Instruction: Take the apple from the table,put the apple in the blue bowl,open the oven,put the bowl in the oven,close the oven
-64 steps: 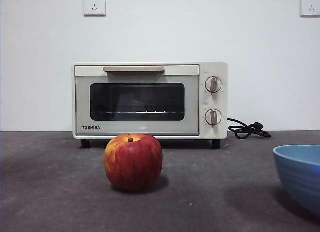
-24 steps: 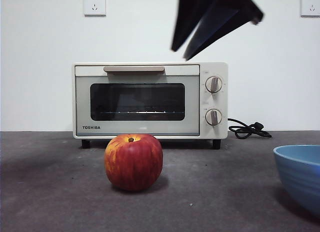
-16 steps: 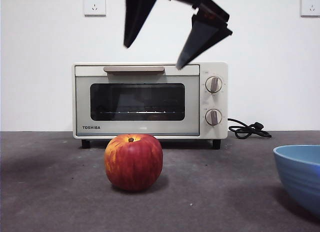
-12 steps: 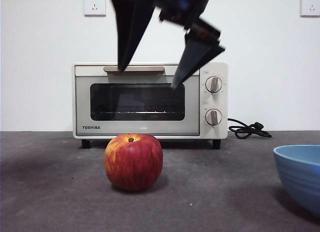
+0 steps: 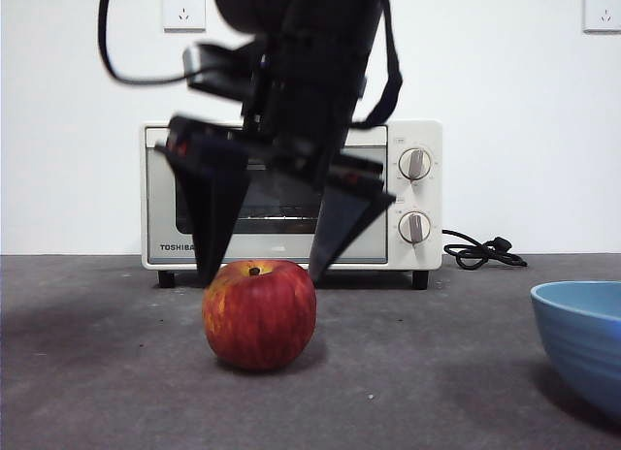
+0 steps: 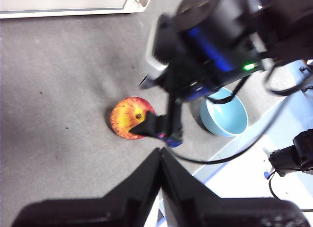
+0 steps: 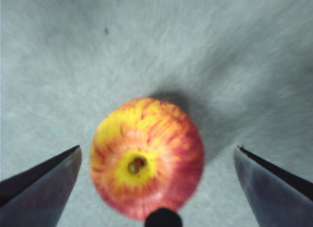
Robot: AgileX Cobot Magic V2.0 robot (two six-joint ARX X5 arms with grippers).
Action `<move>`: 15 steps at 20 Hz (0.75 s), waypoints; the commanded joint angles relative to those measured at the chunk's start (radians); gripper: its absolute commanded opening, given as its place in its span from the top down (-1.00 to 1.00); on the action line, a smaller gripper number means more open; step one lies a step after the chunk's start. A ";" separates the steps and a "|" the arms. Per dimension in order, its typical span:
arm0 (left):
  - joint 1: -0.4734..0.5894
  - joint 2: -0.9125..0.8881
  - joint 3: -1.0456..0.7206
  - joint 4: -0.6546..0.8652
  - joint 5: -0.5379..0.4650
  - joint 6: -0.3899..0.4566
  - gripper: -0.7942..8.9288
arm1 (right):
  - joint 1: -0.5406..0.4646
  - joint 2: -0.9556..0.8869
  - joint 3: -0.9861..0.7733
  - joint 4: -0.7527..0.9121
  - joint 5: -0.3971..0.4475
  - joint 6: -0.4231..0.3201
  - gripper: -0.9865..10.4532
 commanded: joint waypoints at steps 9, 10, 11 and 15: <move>-0.003 -0.003 0.002 -0.024 -0.004 0.029 0.85 | 0.005 0.078 0.002 0.020 -0.039 -0.001 0.15; -0.003 -0.003 0.002 -0.025 -0.004 0.030 0.85 | 0.005 0.078 0.002 0.019 -0.039 -0.001 0.46; -0.003 -0.003 0.002 -0.025 -0.004 0.032 0.85 | 0.005 0.078 0.002 0.018 -0.039 -0.002 0.82; -0.003 -0.003 0.002 -0.026 -0.004 0.040 0.85 | 0.005 0.074 0.012 0.000 -0.034 0.003 0.84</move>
